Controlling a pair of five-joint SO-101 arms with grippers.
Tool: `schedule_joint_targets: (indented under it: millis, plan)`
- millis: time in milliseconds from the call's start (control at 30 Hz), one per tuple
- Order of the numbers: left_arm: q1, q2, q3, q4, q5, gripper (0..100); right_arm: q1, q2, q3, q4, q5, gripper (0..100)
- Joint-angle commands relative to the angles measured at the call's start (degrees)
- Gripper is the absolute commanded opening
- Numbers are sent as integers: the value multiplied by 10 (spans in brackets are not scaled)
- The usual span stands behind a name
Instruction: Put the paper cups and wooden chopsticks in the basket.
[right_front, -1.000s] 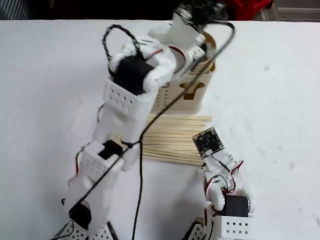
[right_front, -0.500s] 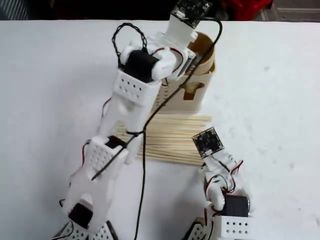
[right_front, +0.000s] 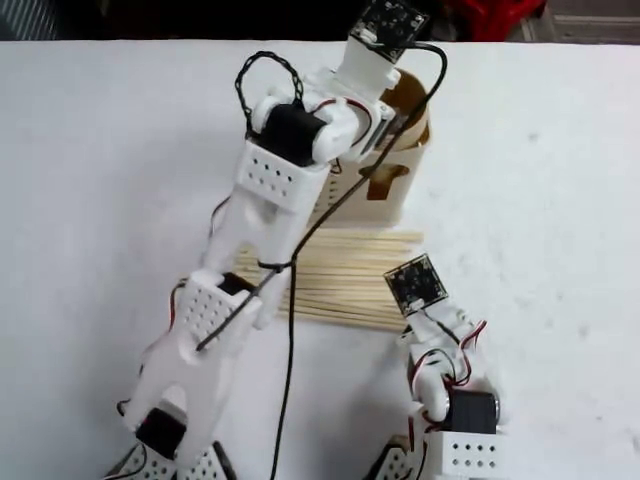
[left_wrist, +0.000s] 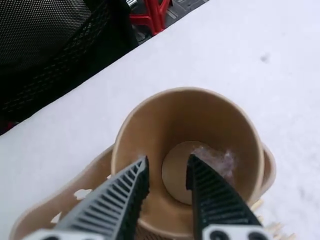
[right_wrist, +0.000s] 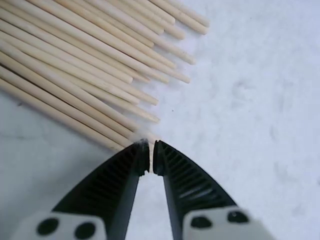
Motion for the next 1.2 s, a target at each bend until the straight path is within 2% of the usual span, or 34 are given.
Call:
schedule_joint_targets:
  millis: [0, 233, 333, 400, 600, 767, 867, 933, 1000, 1167]
  plan:
    - [-9, 4, -40, 9, 6, 150, -1, -3, 4, -9, 5, 35]
    - [-40, -148, -32, 22, 5, 150, -1, -3, 4, -9, 6, 35]
    - [-72, -204, -31, 63, 5, 150, -1, -3, 4, -9, 6, 35]
    - [-100, -233, -31, 108, 5, 150, -1, -3, 4, -9, 6, 35]
    - [-225, -315, 78, 111, 8, 150, 1, -3, 4, -10, 6, 35]
    - [-289, -437, 350, 111, 0, 154, 2, -5, -2, -18, 61, 35]
    - [-299, -527, 566, 105, -52, 154, 3, -4, -4, -22, 62, 31]
    - [-306, -584, 722, 70, -68, 154, 3, -4, -4, -22, 66, 31]
    - [-322, -640, 880, -16, -62, 154, 3, -4, -4, -21, 69, 31]
    - [-369, -794, 1267, -320, -63, 151, 1, -3, -25, -21, 69, 34]
